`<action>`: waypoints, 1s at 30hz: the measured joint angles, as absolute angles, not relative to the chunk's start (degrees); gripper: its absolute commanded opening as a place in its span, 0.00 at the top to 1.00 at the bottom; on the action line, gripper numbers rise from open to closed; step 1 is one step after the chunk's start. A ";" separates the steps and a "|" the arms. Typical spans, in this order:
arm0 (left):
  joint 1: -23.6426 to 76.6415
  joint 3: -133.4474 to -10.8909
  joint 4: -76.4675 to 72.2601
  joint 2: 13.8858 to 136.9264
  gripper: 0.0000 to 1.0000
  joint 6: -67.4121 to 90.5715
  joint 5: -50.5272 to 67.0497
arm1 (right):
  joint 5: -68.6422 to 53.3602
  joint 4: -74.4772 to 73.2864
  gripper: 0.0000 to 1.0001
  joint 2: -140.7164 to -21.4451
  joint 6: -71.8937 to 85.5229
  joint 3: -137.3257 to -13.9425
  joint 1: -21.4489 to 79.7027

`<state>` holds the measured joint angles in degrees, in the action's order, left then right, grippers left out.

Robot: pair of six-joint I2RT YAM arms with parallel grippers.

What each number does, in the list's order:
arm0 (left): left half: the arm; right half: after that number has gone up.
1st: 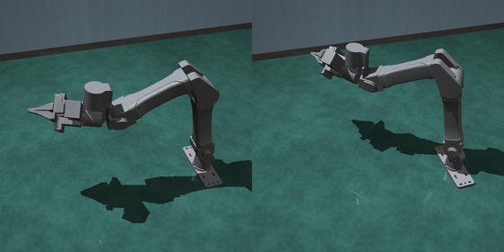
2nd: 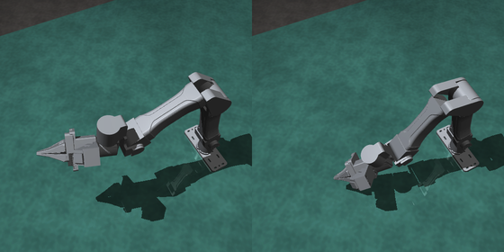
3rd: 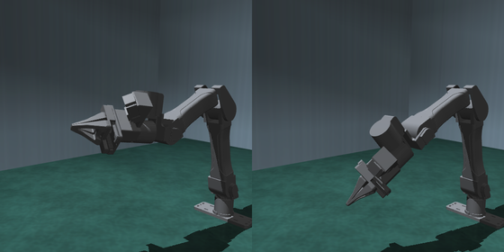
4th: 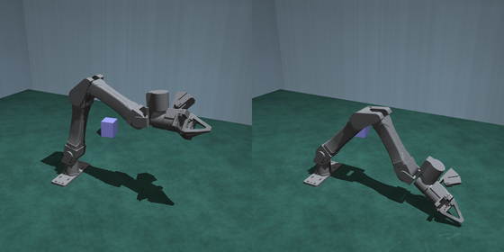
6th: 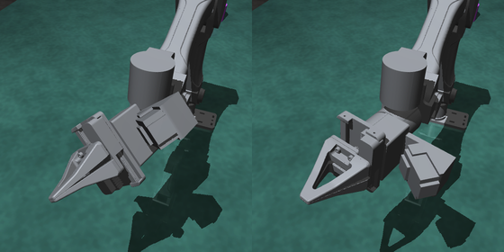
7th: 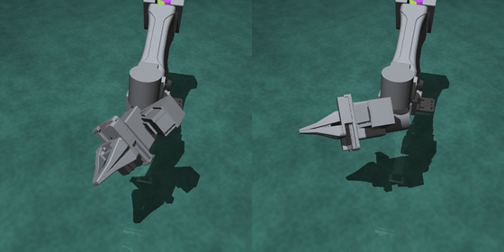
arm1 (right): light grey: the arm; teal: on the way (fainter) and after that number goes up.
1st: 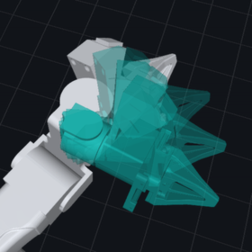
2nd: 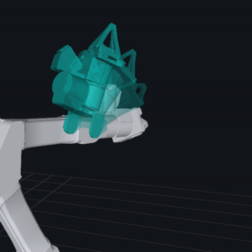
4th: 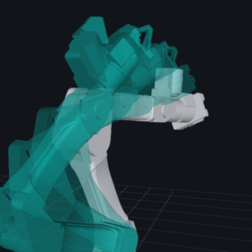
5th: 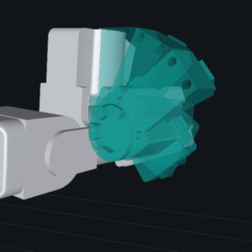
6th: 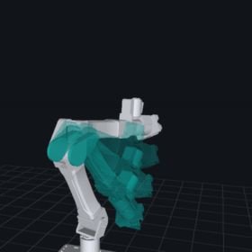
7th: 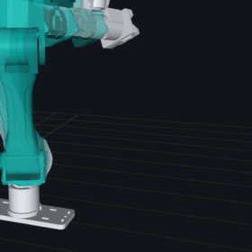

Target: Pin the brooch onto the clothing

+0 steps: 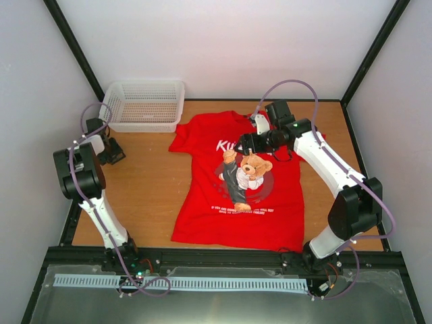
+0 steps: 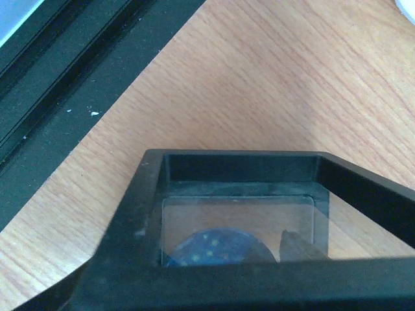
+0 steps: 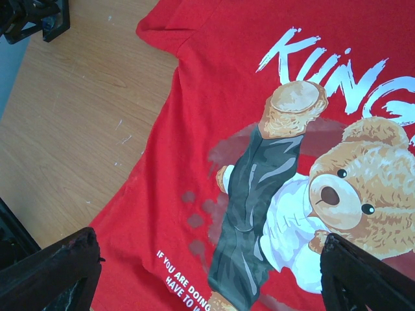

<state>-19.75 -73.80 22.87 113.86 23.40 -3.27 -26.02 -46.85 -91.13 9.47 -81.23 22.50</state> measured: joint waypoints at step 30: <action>-19.75 -73.82 23.42 109.80 0.54 23.42 -2.83 | -26.15 -46.85 0.10 -91.13 9.50 -81.23 22.39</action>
<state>-19.75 -73.82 23.42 109.80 23.42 -2.83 -26.15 -46.85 -91.13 9.50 -81.23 22.39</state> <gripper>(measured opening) 0.462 0.898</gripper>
